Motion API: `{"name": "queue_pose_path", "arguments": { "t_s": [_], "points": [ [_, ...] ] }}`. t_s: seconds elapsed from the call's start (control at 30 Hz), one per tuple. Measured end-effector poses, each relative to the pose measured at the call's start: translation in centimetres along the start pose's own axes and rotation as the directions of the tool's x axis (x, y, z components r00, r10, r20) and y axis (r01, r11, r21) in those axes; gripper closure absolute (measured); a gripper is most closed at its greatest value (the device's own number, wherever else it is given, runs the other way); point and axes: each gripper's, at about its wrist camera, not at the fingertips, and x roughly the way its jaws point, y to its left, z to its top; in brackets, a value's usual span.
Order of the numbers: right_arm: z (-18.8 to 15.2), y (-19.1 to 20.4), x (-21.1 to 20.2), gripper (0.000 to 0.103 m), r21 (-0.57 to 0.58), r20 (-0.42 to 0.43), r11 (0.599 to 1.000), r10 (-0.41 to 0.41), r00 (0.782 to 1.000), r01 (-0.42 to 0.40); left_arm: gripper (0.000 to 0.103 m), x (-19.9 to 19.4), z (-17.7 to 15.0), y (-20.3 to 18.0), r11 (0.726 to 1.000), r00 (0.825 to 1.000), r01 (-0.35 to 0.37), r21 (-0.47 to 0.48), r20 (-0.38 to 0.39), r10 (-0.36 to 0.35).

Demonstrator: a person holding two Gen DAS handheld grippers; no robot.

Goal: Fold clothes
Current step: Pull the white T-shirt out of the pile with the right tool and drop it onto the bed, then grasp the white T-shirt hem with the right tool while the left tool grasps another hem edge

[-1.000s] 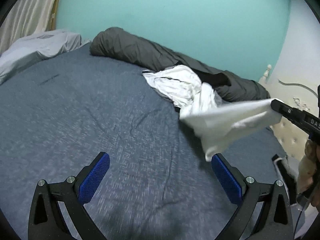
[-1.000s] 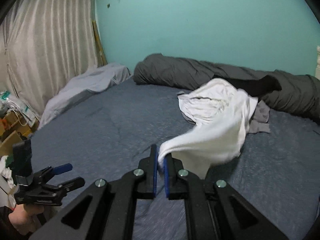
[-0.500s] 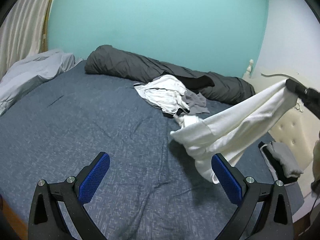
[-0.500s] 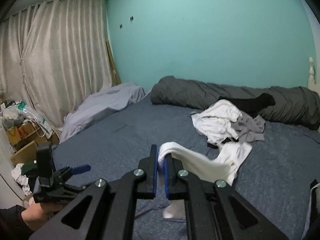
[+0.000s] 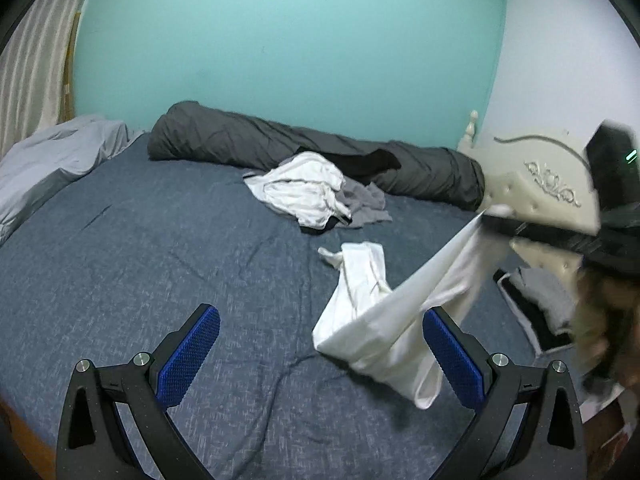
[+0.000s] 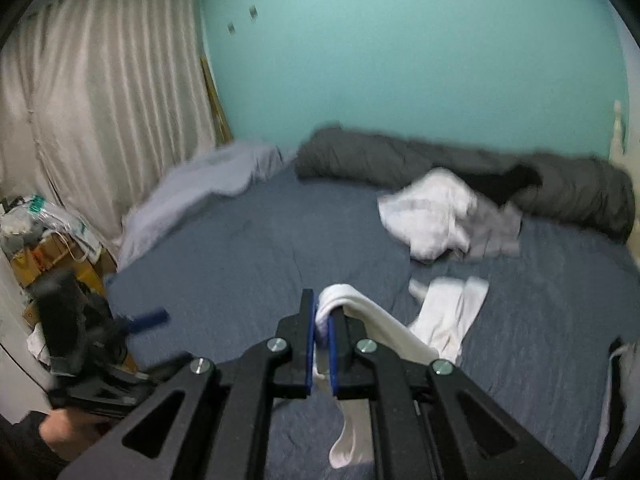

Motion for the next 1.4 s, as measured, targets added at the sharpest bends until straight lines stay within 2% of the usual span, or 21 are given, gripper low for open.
{"name": "queue_pose_path", "arguments": {
  "t_s": [0.17,0.3,0.4,0.47,0.53,0.57,0.67,0.73,0.77,0.8,0.97,1.07,1.17,1.23,1.33,1.4],
  "points": [
    [-4.4,-3.0,7.1,0.097,0.101,-0.110,0.995,-0.007,0.994,0.019,0.000,2.4,-1.5,1.4,1.000,0.998,-0.026,0.001,-0.066,0.026],
    [-6.7,-5.7,12.3,0.095,0.174,-0.199,0.984,-0.007,0.980,0.042,0.000,5.8,-2.7,2.5,0.999,0.990,-0.043,-0.015,-0.135,0.040],
    [-8.3,-7.3,15.3,0.093,0.198,-0.272,0.974,-0.053,0.961,0.110,0.000,8.0,-3.4,2.7,0.999,0.985,-0.038,-0.025,-0.170,0.033],
    [-9.1,-8.0,15.8,0.091,0.197,-0.277,0.971,-0.078,0.958,0.136,0.000,9.5,-4.0,2.9,0.999,0.981,-0.026,-0.030,-0.192,0.020],
    [-9.7,-8.9,15.6,0.084,0.204,-0.266,0.968,-0.090,0.960,0.147,0.000,10.8,-4.6,2.8,0.999,0.977,-0.012,-0.033,-0.211,0.005],
    [-10.0,-9.3,15.5,0.077,0.207,-0.263,0.966,-0.099,0.960,0.156,0.000,11.6,-4.9,2.8,0.999,0.975,-0.008,-0.034,-0.222,0.000],
    [-10.7,-10.4,14.3,0.071,0.231,-0.242,0.959,-0.110,0.964,0.167,0.000,13.5,-5.6,2.4,0.999,0.967,0.005,-0.033,-0.253,-0.014],
    [-10.9,-11.1,13.6,0.055,0.250,-0.228,0.953,-0.112,0.967,0.170,0.000,14.2,-5.9,1.9,1.000,0.964,0.016,-0.026,-0.264,-0.022],
    [-10.9,-11.4,13.5,0.037,0.260,-0.224,0.951,-0.112,0.968,0.170,0.000,14.6,-6.0,1.7,1.000,0.963,0.021,-0.022,-0.268,-0.026],
    [-10.8,-11.6,13.5,0.033,0.266,-0.222,0.950,-0.105,0.969,0.164,0.000,14.8,-6.2,1.4,0.999,0.962,0.027,-0.018,-0.272,-0.031],
    [-10.4,-11.0,13.4,0.033,0.194,-0.223,0.971,-0.093,0.970,0.138,0.000,15.7,-6.4,0.7,0.999,0.960,0.045,0.021,-0.276,-0.037],
    [-11.5,-11.4,13.4,0.034,0.209,-0.248,0.967,-0.094,0.964,0.147,0.000,16.5,-6.5,0.8,0.999,0.957,0.041,0.023,-0.287,-0.033],
    [-13.6,-11.3,14.3,0.046,0.227,-0.300,0.967,-0.045,0.953,0.117,0.000,17.7,-6.7,0.6,0.998,0.952,0.047,0.034,-0.303,-0.035],
    [-15.3,-10.7,15.3,0.047,0.208,-0.337,0.970,-0.051,0.940,0.127,0.000,18.6,-6.9,0.3,0.997,0.947,0.051,0.050,-0.319,-0.032],
    [-17.1,-10.3,16.6,0.054,0.237,-0.361,0.965,-0.020,0.932,0.112,0.000,19.4,-7.3,0.0,0.996,0.944,0.055,0.063,-0.330,-0.032],
    [-17.8,-10.1,17.5,0.055,0.251,-0.369,0.961,-0.014,0.930,0.114,0.000,19.8,-7.5,0.0,0.996,0.941,0.057,0.063,-0.337,-0.032]
  ]
}}
